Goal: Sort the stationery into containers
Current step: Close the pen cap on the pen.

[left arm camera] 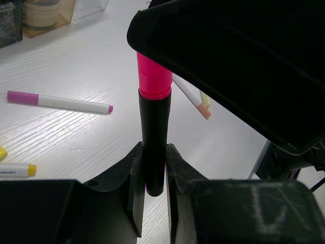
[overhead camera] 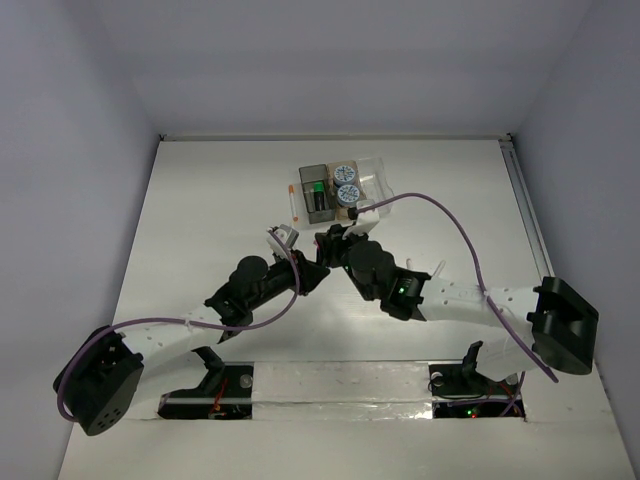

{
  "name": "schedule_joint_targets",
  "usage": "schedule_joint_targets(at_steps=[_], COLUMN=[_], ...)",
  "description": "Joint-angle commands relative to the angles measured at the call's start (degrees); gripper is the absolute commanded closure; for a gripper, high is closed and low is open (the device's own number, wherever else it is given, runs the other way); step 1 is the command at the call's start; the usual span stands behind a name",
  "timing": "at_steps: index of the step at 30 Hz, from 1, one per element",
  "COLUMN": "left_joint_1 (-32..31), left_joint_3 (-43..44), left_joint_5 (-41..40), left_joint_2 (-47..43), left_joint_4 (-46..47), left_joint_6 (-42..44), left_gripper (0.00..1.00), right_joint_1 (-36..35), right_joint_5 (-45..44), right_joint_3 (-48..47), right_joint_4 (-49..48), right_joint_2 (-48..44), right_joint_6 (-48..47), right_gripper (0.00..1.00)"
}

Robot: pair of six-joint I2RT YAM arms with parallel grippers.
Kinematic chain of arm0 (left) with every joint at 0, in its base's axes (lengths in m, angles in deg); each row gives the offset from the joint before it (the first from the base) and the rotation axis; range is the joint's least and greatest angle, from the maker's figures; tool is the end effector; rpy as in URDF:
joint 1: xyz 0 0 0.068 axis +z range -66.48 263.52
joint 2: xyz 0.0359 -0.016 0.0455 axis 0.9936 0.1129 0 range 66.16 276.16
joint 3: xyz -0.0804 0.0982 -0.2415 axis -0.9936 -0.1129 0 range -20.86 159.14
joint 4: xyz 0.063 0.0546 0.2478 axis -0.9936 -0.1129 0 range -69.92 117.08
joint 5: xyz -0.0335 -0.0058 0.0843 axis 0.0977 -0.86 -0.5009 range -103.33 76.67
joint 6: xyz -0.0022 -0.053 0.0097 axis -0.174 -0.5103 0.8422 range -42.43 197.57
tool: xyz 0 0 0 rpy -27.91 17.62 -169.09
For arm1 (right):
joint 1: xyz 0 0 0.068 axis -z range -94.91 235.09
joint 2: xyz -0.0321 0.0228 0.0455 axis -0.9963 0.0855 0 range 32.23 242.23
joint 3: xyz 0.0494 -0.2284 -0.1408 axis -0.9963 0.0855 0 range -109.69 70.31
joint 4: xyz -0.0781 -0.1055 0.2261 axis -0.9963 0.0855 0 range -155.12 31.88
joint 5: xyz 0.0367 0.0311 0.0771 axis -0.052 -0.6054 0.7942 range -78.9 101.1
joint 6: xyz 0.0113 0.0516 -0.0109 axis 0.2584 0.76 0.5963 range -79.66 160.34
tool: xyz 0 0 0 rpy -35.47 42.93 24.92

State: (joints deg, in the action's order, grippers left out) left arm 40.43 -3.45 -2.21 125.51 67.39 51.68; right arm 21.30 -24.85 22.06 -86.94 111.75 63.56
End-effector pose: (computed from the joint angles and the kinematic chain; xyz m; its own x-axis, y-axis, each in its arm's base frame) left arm 0.1534 -0.1530 0.2183 -0.3728 -0.2379 -0.8969 0.7206 0.5347 -0.4414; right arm 0.1573 0.2725 0.2804 -0.2522 0.2104 -0.9445 -0.4038 0.8641 0.3003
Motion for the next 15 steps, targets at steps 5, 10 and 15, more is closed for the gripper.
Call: schedule_joint_targets(at_steps=[5,10,15], left_joint_1=[0.73,0.73,0.73], left_joint_3=[4.91,6.23,6.41], left_joint_5=[-6.19,-7.16,-7.51], left_joint_2=[-2.40,-3.89,-6.09], left_joint_4=[7.41,6.71,6.18], left_joint_6=[0.58,1.54,1.63], left_gripper=[1.00,1.00,1.00], right_joint_1=[-2.39,-2.91,-3.44], right_joint_5=[5.00,6.94,7.11], right_joint_3=[3.07,5.53,9.12], right_joint_4=[3.28,1.17,-2.34], right_joint_2=[-0.95,-1.04,-1.83], right_joint_6=[5.33,8.77,9.12], right_gripper=[1.00,1.00,1.00])
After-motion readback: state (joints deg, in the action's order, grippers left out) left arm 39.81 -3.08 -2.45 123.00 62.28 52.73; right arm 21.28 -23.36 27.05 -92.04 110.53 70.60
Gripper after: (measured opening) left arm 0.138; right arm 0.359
